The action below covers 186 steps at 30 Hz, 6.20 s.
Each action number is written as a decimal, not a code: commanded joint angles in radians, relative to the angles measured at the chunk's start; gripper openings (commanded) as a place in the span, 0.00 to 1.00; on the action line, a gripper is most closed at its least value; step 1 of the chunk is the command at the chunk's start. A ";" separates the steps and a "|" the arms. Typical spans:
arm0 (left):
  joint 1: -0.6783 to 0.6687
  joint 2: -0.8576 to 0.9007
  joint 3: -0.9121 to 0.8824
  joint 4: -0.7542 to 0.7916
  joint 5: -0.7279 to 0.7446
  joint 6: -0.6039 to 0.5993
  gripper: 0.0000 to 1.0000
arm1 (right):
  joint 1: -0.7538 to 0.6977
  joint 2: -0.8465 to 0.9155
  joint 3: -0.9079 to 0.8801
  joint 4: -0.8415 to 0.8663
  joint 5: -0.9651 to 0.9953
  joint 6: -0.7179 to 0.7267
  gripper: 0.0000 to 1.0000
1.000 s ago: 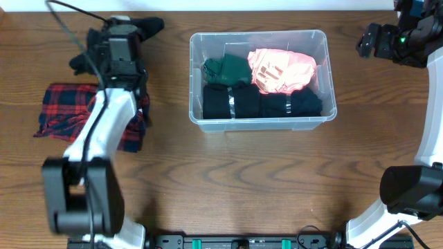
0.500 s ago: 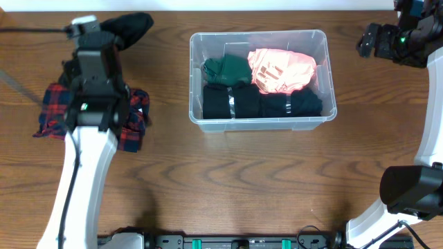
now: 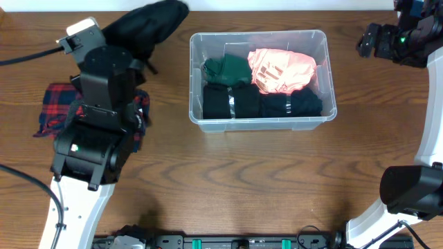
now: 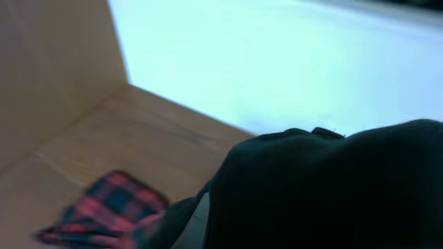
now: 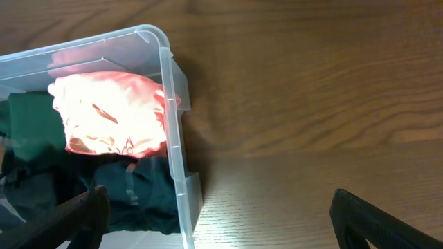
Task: Pack container
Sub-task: 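Grasp the black garment with the left gripper and lift it toward the bin, then lay the black garment over the bin contents with the left gripper, then push the black garment down into the bin with the left gripper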
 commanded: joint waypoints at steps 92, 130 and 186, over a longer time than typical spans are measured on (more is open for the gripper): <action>-0.401 0.455 0.075 0.835 0.768 -0.974 0.06 | 0.001 0.000 -0.001 -0.002 0.003 -0.019 0.99; -0.244 0.566 0.075 0.870 1.145 -0.721 0.32 | 0.001 0.000 -0.001 -0.002 0.003 -0.019 0.99; -0.193 0.757 0.075 0.241 0.405 0.437 0.38 | 0.001 0.000 -0.001 -0.002 0.003 -0.019 0.99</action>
